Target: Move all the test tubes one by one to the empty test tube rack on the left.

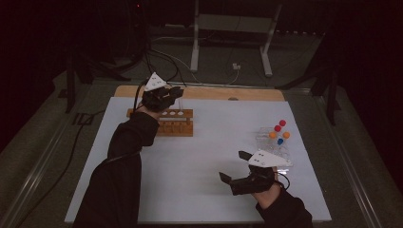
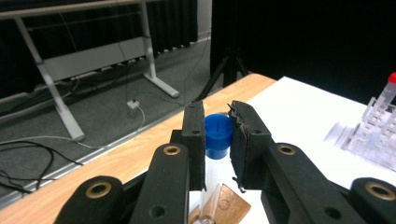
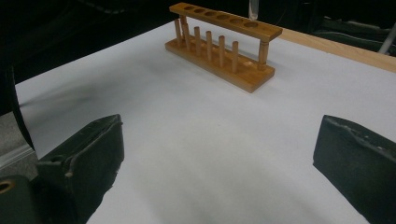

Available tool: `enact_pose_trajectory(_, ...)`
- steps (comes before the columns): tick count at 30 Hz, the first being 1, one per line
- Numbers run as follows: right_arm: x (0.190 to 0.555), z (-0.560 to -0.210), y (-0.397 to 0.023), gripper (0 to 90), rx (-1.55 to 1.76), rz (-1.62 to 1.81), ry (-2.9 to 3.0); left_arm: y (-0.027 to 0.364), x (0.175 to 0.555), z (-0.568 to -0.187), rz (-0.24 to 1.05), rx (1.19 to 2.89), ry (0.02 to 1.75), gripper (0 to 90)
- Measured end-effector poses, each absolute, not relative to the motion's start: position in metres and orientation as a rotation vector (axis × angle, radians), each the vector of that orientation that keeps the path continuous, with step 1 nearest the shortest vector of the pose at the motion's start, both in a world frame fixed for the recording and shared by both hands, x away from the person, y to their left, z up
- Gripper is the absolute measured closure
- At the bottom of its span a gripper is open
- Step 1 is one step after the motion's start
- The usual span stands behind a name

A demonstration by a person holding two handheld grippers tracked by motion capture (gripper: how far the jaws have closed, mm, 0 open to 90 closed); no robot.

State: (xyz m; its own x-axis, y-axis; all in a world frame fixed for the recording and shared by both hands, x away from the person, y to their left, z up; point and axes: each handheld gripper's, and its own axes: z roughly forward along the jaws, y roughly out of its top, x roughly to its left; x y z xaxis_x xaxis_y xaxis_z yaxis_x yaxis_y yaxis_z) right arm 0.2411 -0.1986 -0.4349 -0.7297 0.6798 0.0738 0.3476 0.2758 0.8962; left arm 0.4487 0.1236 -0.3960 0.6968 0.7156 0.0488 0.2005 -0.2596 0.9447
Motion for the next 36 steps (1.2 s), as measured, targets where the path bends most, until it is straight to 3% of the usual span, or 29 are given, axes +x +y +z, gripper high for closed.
enact_pose_trajectory(21,0.24,-0.438,-0.2,1.6,0.947,1.451,2.243,0.121,0.457,-0.454,0.52,1.803,0.815,77.9)
enact_pose_trajectory(36,0.237,-0.433,-0.2,1.6,0.914,1.463,2.247,0.123,0.459,-0.461,0.488,1.816,0.816,75.8)
